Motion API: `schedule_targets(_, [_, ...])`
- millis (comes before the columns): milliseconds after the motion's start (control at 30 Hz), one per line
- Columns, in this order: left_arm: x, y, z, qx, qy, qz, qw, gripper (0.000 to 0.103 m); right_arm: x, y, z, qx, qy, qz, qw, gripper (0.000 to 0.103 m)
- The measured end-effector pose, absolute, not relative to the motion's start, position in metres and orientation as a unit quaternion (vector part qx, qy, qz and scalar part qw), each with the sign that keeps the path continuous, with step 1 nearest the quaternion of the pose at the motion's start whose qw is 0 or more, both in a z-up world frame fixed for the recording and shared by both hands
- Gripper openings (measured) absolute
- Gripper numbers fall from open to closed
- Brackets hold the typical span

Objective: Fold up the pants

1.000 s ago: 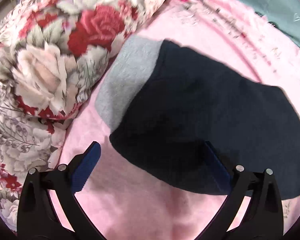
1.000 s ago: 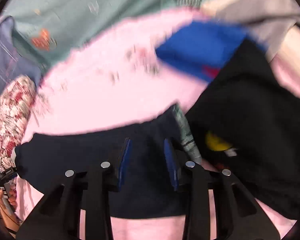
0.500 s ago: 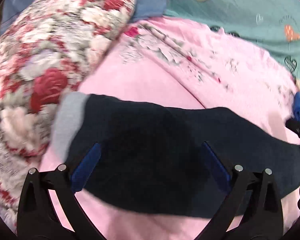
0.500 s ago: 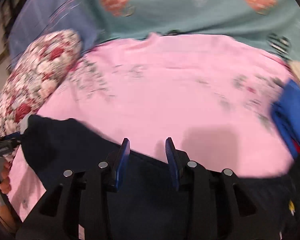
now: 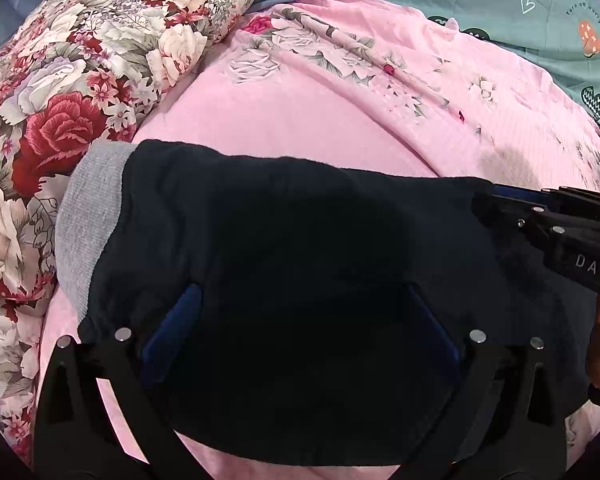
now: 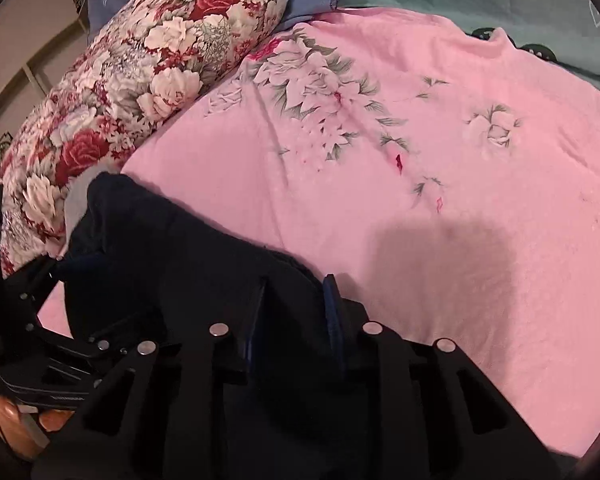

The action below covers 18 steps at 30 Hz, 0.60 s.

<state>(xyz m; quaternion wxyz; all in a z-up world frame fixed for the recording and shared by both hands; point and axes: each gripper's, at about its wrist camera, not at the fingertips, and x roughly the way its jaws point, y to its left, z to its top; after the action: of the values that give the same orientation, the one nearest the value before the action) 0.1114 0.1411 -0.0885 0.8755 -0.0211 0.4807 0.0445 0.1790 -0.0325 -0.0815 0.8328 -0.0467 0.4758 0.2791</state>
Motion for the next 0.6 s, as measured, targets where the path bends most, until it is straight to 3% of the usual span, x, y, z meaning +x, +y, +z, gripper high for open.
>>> schedule_targets(33, [0.113,0.140,-0.089,-0.018,0.479,0.045,0.877,0.101,0.178,-0.030,-0.080,-0.057,0.474,0.283,0.832,0.016])
schedule_targets(100, [0.111,0.140,-0.089,-0.018,0.476,0.044,0.878,0.101,0.175,-0.024,-0.072,-0.074,0.458,0.275,0.842,0.009])
schedule_targets(267, [0.113,0.139,-0.091,-0.014,0.476,0.046,0.878,0.101,0.182,-0.013,-0.078,-0.158,0.416,0.166,0.880,0.000])
schedule_targets(367, [0.114,0.141,-0.092,-0.014,0.477,0.042,0.878,0.101,0.192,-0.027,-0.090,-0.127,0.447,0.167,0.870,0.000])
schedule_targets(500, [0.113,0.141,-0.088,-0.017,0.474,0.042,0.879,0.101,0.167,-0.059,-0.058,-0.042,0.425,0.188,0.884,0.001])
schedule_targets(600, [0.113,0.141,-0.080,-0.033,0.473,0.040,0.879,0.101,0.139,-0.070,-0.057,0.001,0.455,0.259,0.852,0.020])
